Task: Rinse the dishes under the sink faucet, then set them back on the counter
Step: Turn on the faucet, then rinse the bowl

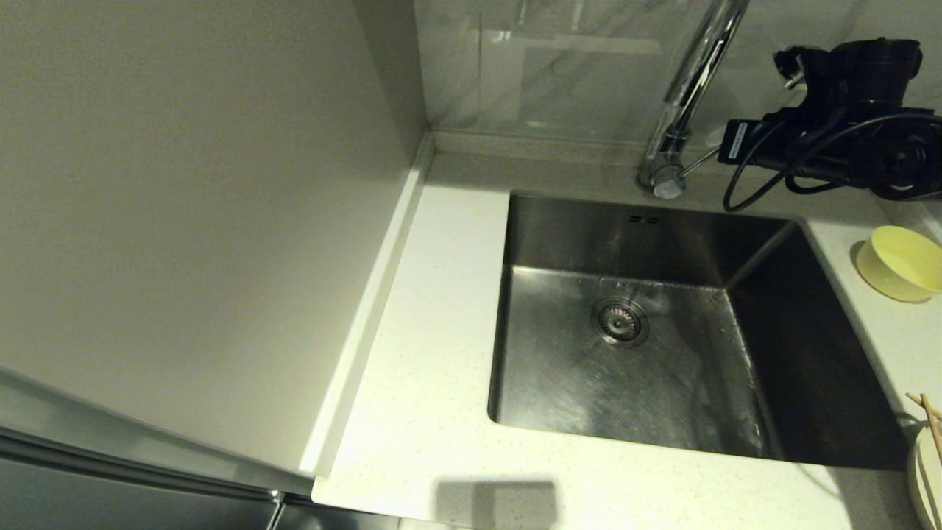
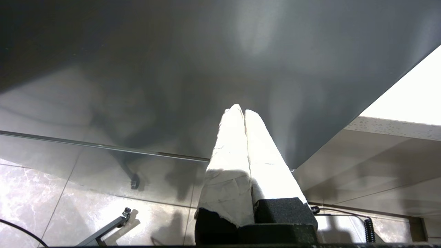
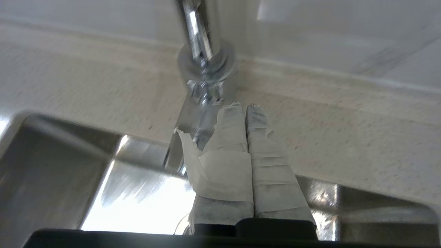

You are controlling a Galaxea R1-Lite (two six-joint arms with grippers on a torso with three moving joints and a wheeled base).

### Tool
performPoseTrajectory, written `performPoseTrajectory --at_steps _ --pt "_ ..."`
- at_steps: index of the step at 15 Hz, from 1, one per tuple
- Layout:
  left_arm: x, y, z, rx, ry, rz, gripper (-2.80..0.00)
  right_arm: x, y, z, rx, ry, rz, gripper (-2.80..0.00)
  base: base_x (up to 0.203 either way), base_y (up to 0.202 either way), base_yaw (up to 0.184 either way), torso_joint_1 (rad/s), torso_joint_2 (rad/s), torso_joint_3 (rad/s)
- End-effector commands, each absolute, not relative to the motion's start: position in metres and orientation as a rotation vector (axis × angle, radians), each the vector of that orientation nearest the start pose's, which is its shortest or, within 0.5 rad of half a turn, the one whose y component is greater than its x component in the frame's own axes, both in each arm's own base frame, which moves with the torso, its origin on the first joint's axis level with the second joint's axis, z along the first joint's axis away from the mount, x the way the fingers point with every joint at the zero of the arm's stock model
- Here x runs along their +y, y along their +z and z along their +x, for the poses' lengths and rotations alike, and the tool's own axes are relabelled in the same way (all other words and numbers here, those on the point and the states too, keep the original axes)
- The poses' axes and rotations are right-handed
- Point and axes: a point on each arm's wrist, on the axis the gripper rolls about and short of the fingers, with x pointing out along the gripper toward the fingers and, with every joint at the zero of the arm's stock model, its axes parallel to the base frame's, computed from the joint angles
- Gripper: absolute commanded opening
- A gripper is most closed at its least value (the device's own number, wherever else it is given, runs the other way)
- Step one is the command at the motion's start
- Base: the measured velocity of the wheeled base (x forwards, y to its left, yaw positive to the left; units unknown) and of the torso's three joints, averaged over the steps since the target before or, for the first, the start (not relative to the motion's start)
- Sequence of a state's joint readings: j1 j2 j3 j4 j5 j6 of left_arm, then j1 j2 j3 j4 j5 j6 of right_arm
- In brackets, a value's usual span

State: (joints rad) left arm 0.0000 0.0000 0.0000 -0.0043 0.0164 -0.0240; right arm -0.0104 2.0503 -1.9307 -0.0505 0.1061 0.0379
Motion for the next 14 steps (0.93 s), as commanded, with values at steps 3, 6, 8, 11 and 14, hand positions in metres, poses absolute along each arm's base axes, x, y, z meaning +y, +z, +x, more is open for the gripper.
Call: performPoseTrajectory --at_steps 3,6,8,11,14 --pt "0.000 0.076 -0.023 -0.006 0.017 -0.025 -2.80 -0.004 0.315 0.412 0.086 0.129 0.038 -2.80 0.000 0.000 0.000 0.000 0.00 0.000" --pt "0.000 0.076 -0.023 -0.006 0.017 -0.025 -2.80 -0.007 0.313 0.409 0.094 0.120 0.024 -2.80 0.000 0.000 0.000 0.000 0.00 0.000" --pt "0.000 0.076 -0.023 -0.006 0.017 -0.025 -2.80 -0.016 0.321 0.405 0.080 0.070 0.019 -2.80 0.000 0.000 0.000 0.000 0.00 0.000" --pt "0.000 0.076 -0.023 -0.006 0.017 -0.025 -2.80 -0.039 0.337 0.381 0.193 -0.048 0.012 -2.80 0.000 0.000 0.000 0.000 0.00 0.000" --pt "0.000 0.076 -0.023 -0.006 0.017 -0.025 -2.80 -0.074 0.351 0.342 0.296 -0.167 -0.030 -2.80 0.000 0.000 0.000 0.000 0.00 0.000"
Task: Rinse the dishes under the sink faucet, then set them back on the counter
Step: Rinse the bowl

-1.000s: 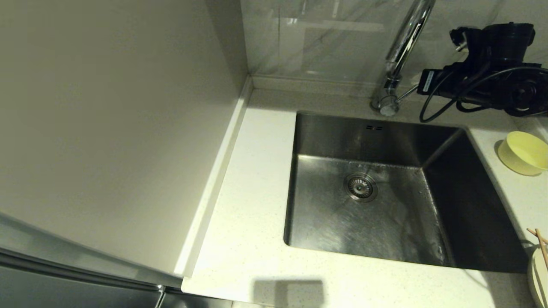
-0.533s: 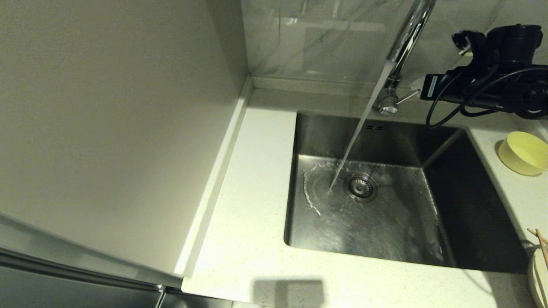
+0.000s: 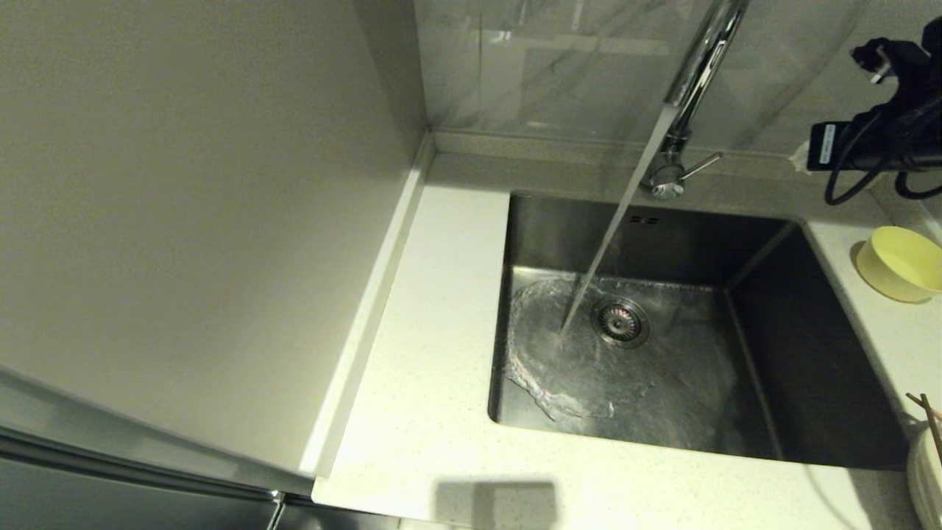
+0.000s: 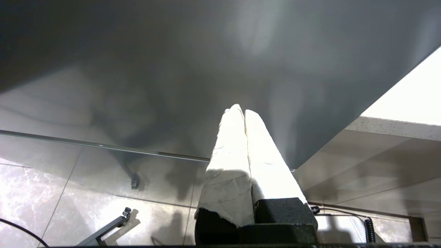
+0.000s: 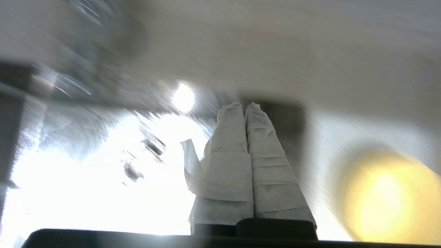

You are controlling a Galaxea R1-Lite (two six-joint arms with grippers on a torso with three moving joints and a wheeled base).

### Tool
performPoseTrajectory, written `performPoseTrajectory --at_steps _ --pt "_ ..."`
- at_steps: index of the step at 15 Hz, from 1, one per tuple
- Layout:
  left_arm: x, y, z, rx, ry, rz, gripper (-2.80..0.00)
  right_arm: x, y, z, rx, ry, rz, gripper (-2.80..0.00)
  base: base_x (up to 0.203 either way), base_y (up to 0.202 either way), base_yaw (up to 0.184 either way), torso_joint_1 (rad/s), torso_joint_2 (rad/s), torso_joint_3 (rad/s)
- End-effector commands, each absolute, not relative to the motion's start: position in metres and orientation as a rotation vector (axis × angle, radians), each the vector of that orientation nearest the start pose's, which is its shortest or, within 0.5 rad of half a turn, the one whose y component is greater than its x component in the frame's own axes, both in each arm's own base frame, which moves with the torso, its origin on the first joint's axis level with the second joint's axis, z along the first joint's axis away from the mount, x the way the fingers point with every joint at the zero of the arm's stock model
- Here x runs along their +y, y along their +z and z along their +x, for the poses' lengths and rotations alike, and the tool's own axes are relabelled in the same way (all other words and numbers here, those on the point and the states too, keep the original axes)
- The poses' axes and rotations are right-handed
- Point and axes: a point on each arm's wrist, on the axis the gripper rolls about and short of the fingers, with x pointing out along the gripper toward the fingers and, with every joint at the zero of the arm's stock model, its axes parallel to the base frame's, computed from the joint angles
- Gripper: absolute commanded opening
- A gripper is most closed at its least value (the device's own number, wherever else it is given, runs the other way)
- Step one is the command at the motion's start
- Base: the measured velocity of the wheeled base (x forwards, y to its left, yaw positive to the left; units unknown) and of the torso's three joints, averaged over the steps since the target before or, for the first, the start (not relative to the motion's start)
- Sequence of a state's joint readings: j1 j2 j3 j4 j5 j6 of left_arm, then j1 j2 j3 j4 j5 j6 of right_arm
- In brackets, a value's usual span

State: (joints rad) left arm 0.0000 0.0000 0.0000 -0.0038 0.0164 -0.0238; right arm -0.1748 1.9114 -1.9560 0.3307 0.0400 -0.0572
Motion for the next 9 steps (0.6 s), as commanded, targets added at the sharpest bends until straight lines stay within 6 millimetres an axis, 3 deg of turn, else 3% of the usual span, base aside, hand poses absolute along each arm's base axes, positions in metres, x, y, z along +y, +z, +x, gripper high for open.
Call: performPoseTrajectory --at_steps 1,4,8,9 --pt "0.000 0.076 -0.023 -0.006 0.017 -0.025 -2.80 -0.085 0.351 0.332 0.331 -0.211 -0.067 -2.80 0.000 0.000 0.000 0.000 0.00 0.000" --pt "0.000 0.076 -0.023 -0.006 0.017 -0.025 -2.80 -0.112 0.345 0.314 0.449 -0.342 -0.253 -2.80 0.000 0.000 0.000 0.000 0.00 0.000" --pt "0.000 0.076 -0.023 -0.006 0.017 -0.025 -2.80 -0.119 0.325 0.304 0.563 -0.376 -0.288 -2.80 0.000 0.000 0.000 0.000 0.00 0.000" --pt "0.000 0.076 -0.023 -0.006 0.017 -0.025 -2.80 -0.119 0.323 0.304 0.574 -0.373 -0.285 0.00 0.000 0.000 0.000 0.000 0.00 0.000"
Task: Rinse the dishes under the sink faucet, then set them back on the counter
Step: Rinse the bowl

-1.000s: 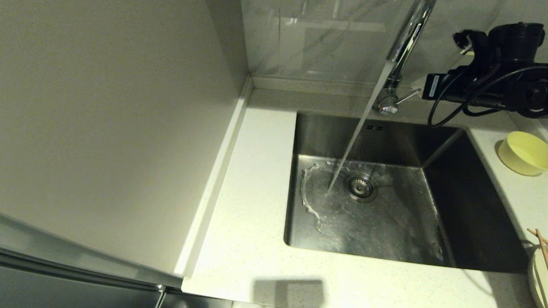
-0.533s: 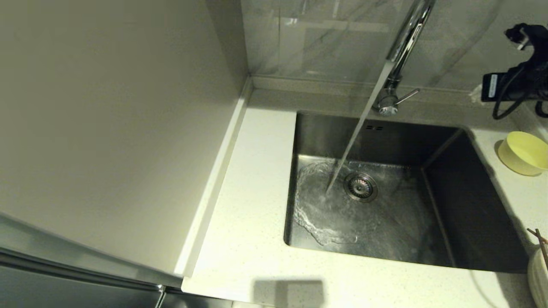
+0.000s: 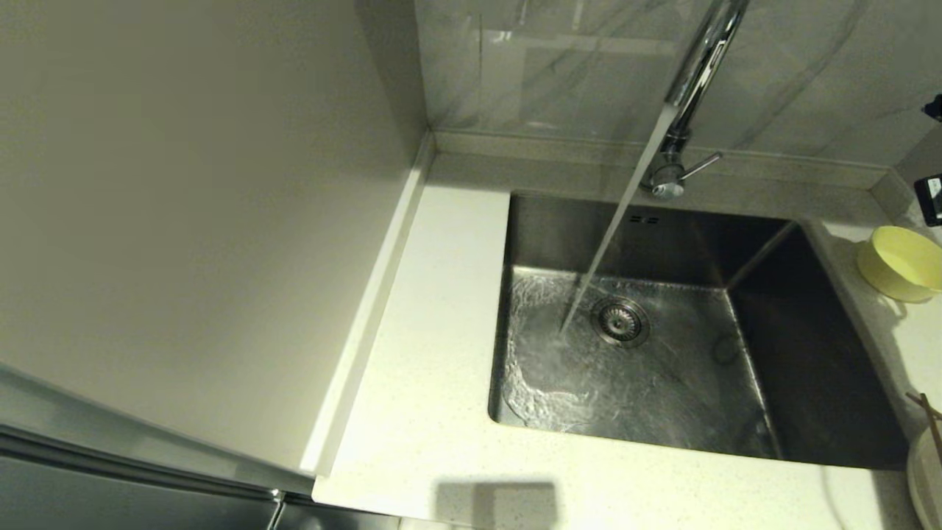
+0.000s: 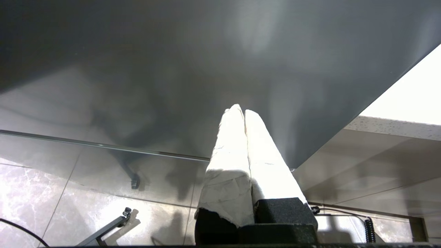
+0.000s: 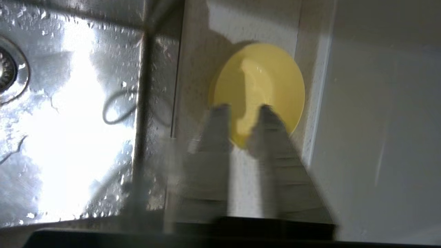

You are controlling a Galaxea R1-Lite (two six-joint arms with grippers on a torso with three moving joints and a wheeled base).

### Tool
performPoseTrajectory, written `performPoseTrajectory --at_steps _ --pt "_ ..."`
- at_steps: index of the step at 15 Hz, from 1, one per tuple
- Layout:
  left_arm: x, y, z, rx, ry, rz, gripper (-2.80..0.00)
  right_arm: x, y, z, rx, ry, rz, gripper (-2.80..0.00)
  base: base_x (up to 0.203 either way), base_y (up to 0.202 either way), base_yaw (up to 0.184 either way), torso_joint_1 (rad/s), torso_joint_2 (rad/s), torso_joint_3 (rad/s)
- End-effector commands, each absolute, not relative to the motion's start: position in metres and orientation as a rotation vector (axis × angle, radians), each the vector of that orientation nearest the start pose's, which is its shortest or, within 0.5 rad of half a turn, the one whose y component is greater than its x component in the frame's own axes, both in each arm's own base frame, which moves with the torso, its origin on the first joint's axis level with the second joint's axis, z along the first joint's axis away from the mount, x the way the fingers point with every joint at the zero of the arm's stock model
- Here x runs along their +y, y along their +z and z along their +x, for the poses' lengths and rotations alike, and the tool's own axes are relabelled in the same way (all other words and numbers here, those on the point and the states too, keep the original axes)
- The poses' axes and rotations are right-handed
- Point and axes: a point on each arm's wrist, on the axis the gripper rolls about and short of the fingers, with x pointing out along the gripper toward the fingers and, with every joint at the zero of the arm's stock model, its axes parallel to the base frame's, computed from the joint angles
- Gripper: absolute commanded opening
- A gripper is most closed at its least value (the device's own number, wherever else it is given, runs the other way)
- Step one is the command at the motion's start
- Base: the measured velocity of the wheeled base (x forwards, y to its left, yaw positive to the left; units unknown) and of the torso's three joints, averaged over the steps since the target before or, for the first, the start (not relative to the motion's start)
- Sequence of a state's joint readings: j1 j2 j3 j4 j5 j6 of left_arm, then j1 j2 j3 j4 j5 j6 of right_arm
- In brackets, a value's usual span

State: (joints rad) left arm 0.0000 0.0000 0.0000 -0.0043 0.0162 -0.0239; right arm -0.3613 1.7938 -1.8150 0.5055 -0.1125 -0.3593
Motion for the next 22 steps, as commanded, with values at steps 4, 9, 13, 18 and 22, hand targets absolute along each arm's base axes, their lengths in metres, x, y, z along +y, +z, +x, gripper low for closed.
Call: performPoseTrajectory --at_steps 4,9,13,18,22 --pt "0.000 0.076 -0.023 -0.006 0.017 -0.025 -2.80 -0.122 0.313 0.310 0.606 -0.368 -0.257 0.00 0.000 0.000 0.000 0.000 0.00 0.000" --pt "0.000 0.076 -0.023 -0.006 0.017 -0.025 -2.80 -0.133 0.287 0.328 0.677 -0.370 -0.225 0.00 0.000 0.000 0.000 0.000 0.00 0.000" --pt "0.000 0.076 -0.023 -0.006 0.017 -0.025 -2.80 -0.150 0.266 0.345 0.697 -0.391 -0.213 0.00 0.000 0.000 0.000 0.000 0.00 0.000" --pt "0.000 0.076 -0.023 -0.006 0.017 -0.025 -2.80 -0.160 0.248 0.361 0.703 -0.397 -0.211 0.00 0.000 0.000 0.000 0.000 0.00 0.000" --pt "0.000 0.076 -0.023 -0.006 0.017 -0.025 -2.80 -0.164 0.236 0.370 0.711 -0.394 -0.213 0.00 0.000 0.000 0.000 0.000 0.00 0.000"
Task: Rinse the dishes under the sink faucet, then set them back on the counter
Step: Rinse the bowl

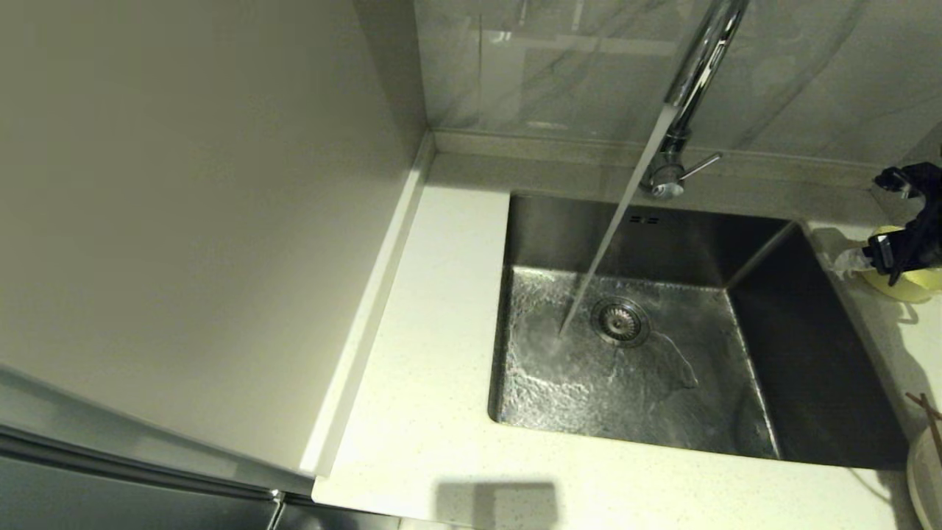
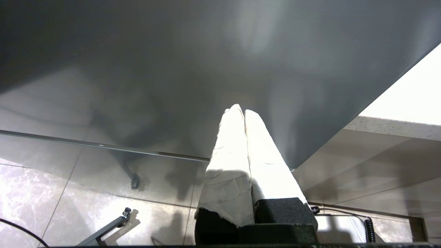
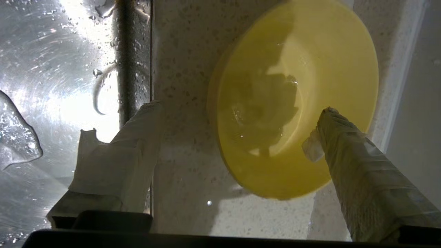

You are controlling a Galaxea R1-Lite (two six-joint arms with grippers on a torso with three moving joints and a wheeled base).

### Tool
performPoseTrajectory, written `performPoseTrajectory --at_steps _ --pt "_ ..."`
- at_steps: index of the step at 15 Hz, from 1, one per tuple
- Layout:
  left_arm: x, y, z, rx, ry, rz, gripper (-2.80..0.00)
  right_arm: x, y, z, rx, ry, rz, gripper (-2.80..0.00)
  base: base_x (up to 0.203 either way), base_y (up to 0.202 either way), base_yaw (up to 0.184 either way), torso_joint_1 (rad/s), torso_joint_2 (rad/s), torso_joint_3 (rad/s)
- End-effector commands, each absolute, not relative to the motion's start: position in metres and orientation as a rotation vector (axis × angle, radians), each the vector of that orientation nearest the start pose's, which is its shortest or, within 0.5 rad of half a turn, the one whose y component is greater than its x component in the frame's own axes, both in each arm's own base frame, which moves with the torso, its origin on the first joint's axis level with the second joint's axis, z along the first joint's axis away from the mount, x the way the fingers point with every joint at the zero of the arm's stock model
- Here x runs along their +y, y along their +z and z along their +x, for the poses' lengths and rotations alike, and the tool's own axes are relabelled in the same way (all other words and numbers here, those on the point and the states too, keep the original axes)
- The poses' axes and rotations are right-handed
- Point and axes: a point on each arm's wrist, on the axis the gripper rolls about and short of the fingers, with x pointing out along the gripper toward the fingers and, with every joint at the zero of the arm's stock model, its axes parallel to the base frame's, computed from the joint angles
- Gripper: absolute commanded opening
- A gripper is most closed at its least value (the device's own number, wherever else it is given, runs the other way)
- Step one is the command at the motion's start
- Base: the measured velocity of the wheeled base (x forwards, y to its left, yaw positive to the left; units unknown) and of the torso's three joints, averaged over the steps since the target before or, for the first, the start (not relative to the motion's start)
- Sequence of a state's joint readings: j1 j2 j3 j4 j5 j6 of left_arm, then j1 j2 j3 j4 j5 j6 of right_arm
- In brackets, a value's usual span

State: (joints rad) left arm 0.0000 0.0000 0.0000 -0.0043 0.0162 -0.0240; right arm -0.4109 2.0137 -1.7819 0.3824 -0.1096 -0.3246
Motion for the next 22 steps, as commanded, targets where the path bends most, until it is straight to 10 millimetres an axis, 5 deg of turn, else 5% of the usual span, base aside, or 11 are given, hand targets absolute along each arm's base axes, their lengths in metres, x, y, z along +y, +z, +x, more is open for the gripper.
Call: performPoseTrajectory --at_steps 1,2,16,22 --pt "0.000 0.076 -0.023 -0.006 0.017 -0.025 -2.80 -0.165 0.235 0.371 0.714 -0.394 -0.215 0.00 0.000 0.000 0.000 0.000 0.00 0.000" --pt "0.000 0.076 -0.023 -0.006 0.017 -0.025 -2.80 -0.165 0.235 0.371 0.716 -0.391 -0.217 -2.80 0.000 0.000 0.000 0.000 0.00 0.000" --pt "0.000 0.076 -0.023 -0.006 0.017 -0.025 -2.80 -0.154 0.261 0.357 0.590 -0.281 -0.154 -2.80 0.000 0.000 0.000 0.000 0.00 0.000" --pt "0.000 0.076 -0.023 -0.006 0.017 -0.025 -2.80 -0.100 0.293 0.340 0.461 -0.001 0.093 -2.80 0.000 0.000 0.000 0.000 0.00 0.000"
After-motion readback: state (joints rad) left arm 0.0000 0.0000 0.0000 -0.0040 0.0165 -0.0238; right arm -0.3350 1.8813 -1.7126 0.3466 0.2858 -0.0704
